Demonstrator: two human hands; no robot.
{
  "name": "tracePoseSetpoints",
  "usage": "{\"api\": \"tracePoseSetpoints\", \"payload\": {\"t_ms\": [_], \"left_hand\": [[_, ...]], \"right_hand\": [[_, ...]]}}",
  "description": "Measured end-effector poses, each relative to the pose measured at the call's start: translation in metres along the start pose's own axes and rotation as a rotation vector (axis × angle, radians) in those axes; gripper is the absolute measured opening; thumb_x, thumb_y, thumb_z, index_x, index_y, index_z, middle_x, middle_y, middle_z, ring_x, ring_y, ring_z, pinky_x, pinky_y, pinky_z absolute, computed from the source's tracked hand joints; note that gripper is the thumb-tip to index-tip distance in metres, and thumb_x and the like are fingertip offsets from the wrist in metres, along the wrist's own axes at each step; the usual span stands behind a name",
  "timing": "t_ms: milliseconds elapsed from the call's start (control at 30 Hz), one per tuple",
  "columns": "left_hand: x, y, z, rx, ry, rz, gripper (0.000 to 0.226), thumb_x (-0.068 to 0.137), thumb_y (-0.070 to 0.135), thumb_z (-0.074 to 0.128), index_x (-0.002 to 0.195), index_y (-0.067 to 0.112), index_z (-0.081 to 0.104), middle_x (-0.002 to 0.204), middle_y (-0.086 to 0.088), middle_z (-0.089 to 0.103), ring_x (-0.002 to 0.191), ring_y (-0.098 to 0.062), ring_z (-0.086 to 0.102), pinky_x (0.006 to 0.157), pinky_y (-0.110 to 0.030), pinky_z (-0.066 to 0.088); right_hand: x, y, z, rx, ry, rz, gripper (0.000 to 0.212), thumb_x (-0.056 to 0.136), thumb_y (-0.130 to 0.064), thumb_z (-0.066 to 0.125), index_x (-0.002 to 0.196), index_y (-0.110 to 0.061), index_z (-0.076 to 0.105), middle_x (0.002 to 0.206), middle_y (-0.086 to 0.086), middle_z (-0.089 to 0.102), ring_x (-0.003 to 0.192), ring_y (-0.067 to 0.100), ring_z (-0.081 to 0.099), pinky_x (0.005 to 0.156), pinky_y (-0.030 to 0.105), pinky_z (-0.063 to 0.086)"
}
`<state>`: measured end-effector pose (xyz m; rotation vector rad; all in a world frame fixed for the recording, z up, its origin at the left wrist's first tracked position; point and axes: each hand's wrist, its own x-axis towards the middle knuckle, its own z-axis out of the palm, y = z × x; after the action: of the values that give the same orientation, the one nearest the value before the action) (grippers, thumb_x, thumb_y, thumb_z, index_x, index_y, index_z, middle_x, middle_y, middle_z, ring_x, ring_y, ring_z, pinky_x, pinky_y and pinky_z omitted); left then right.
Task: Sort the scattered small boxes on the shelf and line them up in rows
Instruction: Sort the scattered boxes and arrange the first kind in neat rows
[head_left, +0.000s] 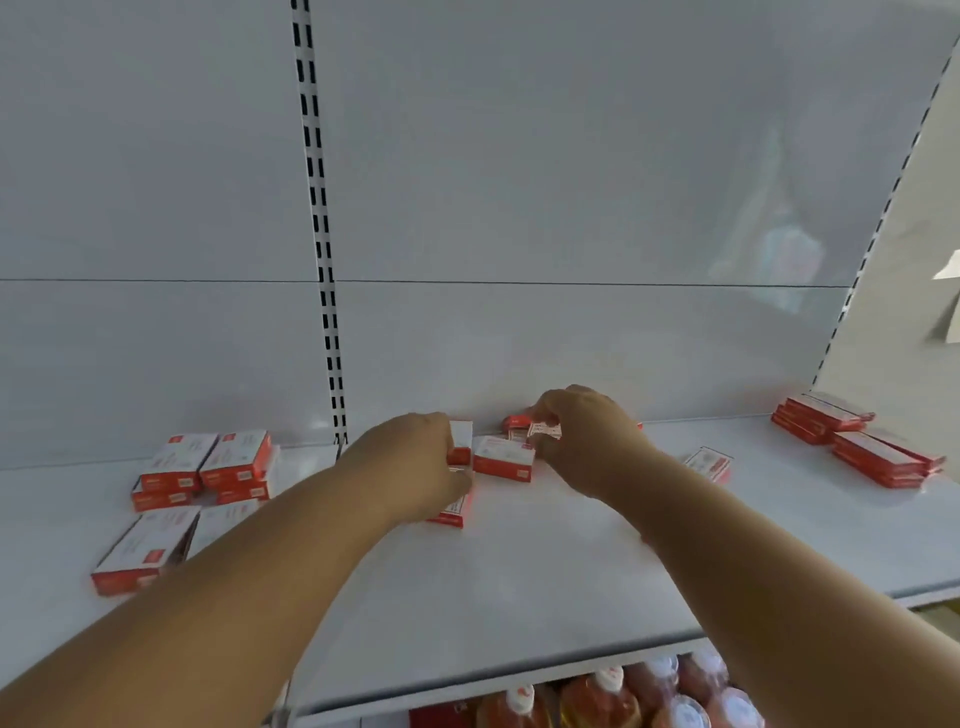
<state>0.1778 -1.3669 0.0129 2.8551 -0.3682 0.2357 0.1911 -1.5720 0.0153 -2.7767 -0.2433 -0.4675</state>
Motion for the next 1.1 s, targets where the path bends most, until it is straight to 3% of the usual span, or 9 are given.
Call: {"api": "tracePoseSetpoints", "payload": {"t_ms": [100, 200, 400, 500, 633, 733, 867, 1000, 1100], "left_hand": [[0.003, 0.011, 0.008, 0.155, -0.035, -0.132, 0.034, 0.082, 0.058, 0.057, 0.078, 0.025, 0.053, 0.072, 0.007, 0.051, 0.074, -0.019, 0.055, 0.056, -0.028, 0.037], [-0.001, 0.023, 0.017, 0.206, -0.083, -0.242, 0.036, 0.08, 0.055, 0.061, 0.069, 0.023, 0.049, 0.069, 0.006, 0.051, 0.071, -0.018, 0.054, 0.053, -0.027, 0.034], [-0.002, 0.037, 0.02, -0.097, 0.174, -0.279, 0.034, 0.078, 0.037, 0.069, 0.1, 0.024, 0.045, 0.089, 0.008, 0.056, 0.077, -0.019, 0.054, 0.058, -0.029, 0.037], [0.004, 0.043, 0.014, -0.455, 0.299, -0.262, 0.039, 0.083, 0.032, 0.073, 0.108, 0.028, 0.044, 0.092, 0.012, 0.059, 0.077, -0.013, 0.063, 0.054, -0.023, 0.043], [0.015, 0.057, 0.001, -1.035, 0.365, -0.243, 0.029, 0.087, 0.02, 0.073, 0.106, 0.031, 0.053, 0.097, 0.006, 0.069, 0.069, -0.016, 0.073, 0.068, -0.042, 0.062], [0.019, 0.067, 0.0, -1.223, 0.311, -0.248, 0.022, 0.092, 0.02, 0.068, 0.102, 0.034, 0.055, 0.097, 0.001, 0.071, 0.069, -0.02, 0.074, 0.07, -0.046, 0.062], [0.022, 0.085, 0.004, -1.399, 0.181, -0.238, 0.022, 0.097, 0.015, 0.058, 0.118, 0.023, 0.057, 0.106, -0.006, 0.071, 0.075, -0.02, 0.073, 0.065, -0.033, 0.056], [0.028, 0.111, 0.011, -1.276, 0.087, -0.158, 0.024, 0.099, 0.016, 0.054, 0.121, 0.027, 0.058, 0.107, -0.001, 0.07, 0.086, -0.018, 0.072, 0.074, -0.034, 0.062], [0.036, 0.127, 0.014, -1.247, 0.06, -0.151, 0.028, 0.097, 0.015, 0.057, 0.125, 0.019, 0.06, 0.109, -0.004, 0.07, 0.092, -0.023, 0.071, 0.082, -0.042, 0.061]], "right_hand": [[0.017, 0.024, 0.0, -0.196, -0.158, 0.031, 0.039, 0.089, -0.02, 0.052, 0.127, -0.021, 0.057, 0.121, 0.006, 0.058, 0.116, 0.028, 0.051, 0.095, 0.033, 0.043], [0.025, 0.04, 0.0, -0.333, -0.287, 0.044, 0.033, 0.086, -0.021, 0.049, 0.117, -0.019, 0.059, 0.116, 0.007, 0.065, 0.108, 0.03, 0.056, 0.092, 0.036, 0.05], [0.03, 0.045, 0.003, -0.098, -0.195, -0.013, 0.042, 0.086, -0.025, 0.062, 0.125, -0.016, 0.048, 0.117, 0.006, 0.058, 0.105, 0.027, 0.053, 0.08, 0.033, 0.043], [0.025, 0.038, -0.002, 0.14, 0.026, -0.048, 0.052, 0.086, -0.021, 0.067, 0.135, -0.018, 0.051, 0.124, 0.0, 0.051, 0.106, 0.019, 0.056, 0.088, 0.025, 0.043], [0.007, 0.022, -0.017, 0.463, 0.277, -0.068, 0.045, 0.08, -0.013, 0.071, 0.108, -0.039, 0.047, 0.105, -0.014, 0.057, 0.081, -0.005, 0.057, 0.064, 0.005, 0.041], [0.0, 0.013, -0.028, 0.869, 0.26, 0.144, 0.046, 0.077, -0.003, 0.071, 0.095, -0.036, 0.045, 0.093, -0.009, 0.066, 0.073, 0.008, 0.067, 0.057, 0.018, 0.051], [-0.014, 0.014, -0.037, 1.763, 0.045, 0.296, 0.036, 0.083, 0.019, 0.047, 0.112, 0.0, 0.055, 0.092, 0.018, 0.074, 0.067, 0.026, 0.069, 0.053, 0.028, 0.054], [-0.02, 0.033, -0.043, 1.78, -0.087, 0.297, 0.037, 0.085, 0.008, 0.043, 0.115, 0.002, 0.063, 0.098, 0.022, 0.071, 0.071, 0.027, 0.066, 0.057, 0.032, 0.052], [-0.02, 0.052, -0.048, 1.756, 0.016, 0.33, 0.028, 0.092, 0.003, 0.043, 0.112, 0.008, 0.062, 0.093, 0.023, 0.067, 0.067, 0.024, 0.061, 0.056, 0.032, 0.045]]}}
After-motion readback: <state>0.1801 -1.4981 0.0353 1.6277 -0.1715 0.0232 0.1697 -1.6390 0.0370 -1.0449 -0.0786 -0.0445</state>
